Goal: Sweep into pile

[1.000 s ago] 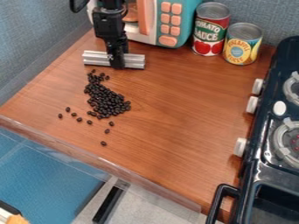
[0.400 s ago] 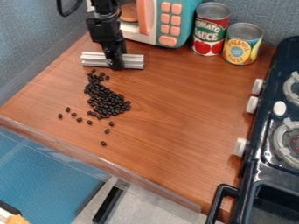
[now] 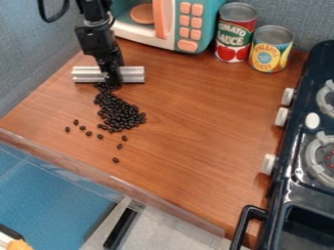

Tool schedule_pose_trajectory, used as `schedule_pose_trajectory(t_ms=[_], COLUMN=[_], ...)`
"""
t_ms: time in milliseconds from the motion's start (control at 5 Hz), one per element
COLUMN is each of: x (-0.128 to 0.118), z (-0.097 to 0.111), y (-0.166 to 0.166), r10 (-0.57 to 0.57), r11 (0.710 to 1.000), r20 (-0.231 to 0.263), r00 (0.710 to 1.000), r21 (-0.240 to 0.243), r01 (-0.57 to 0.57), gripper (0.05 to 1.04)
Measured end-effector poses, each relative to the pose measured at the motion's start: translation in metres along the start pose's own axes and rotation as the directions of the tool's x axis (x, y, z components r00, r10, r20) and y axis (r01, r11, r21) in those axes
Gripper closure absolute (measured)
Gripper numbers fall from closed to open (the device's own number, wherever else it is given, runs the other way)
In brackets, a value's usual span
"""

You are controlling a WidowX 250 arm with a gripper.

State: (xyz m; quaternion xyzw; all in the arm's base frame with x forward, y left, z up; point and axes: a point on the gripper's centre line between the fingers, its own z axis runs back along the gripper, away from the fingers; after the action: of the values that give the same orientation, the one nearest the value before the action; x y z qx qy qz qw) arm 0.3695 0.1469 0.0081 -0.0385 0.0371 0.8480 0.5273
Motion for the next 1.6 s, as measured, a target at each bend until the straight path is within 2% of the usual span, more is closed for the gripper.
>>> schedule_pose_trajectory(t_ms=[200, 600, 800, 1600], x=[0.001, 0.002, -0.001, -0.017], z=[-0.002, -0.004, -0.004, -0.007], y=[0.009, 0.016, 0.018, 0.053], r10=[0.014, 0.073, 0.106, 0.193], r11=[1.000, 0.997, 0.994, 0.981], r20=[-0.008, -0.007, -0.021, -0.069], r00=[1.000, 0.997, 0.994, 0.979], r21=[0.013, -0.008, -0.021, 0.039], r01=[-0.014, -0.073, -0.106, -0.190], gripper=[0.695, 0.695, 0.696, 0.696])
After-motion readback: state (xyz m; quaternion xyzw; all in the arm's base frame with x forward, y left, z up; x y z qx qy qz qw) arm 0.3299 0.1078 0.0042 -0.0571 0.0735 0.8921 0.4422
